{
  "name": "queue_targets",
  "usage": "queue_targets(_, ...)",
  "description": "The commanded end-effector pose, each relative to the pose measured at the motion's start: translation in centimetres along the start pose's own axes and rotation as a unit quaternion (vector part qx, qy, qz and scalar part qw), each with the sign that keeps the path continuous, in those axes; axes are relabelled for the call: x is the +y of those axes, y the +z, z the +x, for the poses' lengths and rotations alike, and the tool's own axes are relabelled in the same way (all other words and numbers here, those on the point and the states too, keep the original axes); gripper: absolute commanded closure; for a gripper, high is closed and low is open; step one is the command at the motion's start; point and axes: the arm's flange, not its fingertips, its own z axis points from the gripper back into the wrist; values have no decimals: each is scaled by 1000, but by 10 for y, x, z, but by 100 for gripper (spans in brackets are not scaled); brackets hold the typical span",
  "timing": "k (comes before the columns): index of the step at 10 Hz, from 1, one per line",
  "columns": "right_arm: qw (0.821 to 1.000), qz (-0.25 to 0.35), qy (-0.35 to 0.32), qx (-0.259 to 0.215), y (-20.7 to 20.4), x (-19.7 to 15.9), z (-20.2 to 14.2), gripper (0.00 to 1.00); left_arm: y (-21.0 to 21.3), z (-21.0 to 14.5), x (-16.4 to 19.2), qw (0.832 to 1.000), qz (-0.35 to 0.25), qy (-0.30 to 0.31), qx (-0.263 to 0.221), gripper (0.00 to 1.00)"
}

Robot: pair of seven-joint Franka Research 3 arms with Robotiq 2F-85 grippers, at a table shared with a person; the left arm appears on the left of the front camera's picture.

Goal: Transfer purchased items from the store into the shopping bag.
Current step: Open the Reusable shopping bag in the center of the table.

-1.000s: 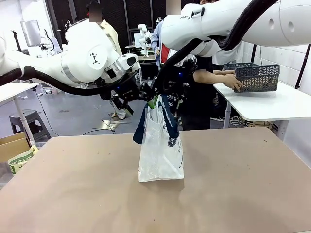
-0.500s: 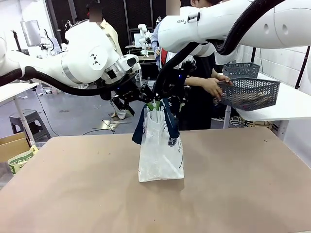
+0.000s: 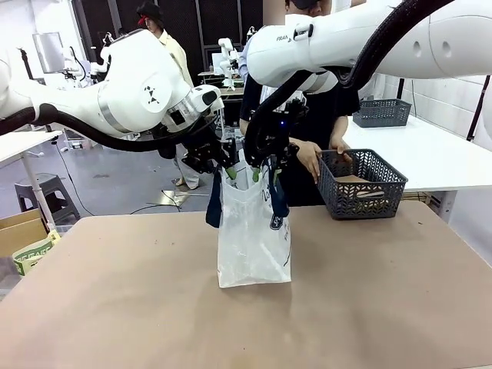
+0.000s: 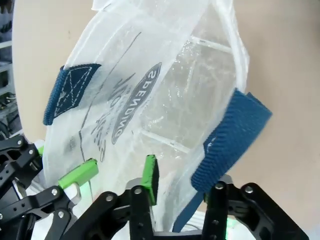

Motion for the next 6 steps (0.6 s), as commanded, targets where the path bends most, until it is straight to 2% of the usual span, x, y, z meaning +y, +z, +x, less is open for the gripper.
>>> queue_targets(1, 1000, 0, 8, 2, 3, -2, 4, 100, 0, -2, 1, 1000, 8, -3, -8, 100)
queue_targets(4, 1000, -11, 21, -2, 9, -8, -2, 100, 9, -8, 7, 1000, 14, 6, -15, 100)
queue_targets(6, 998, -29, 56, -7, 14, -12, -9, 100, 20, -19, 16, 999, 34, 19, -24, 100)
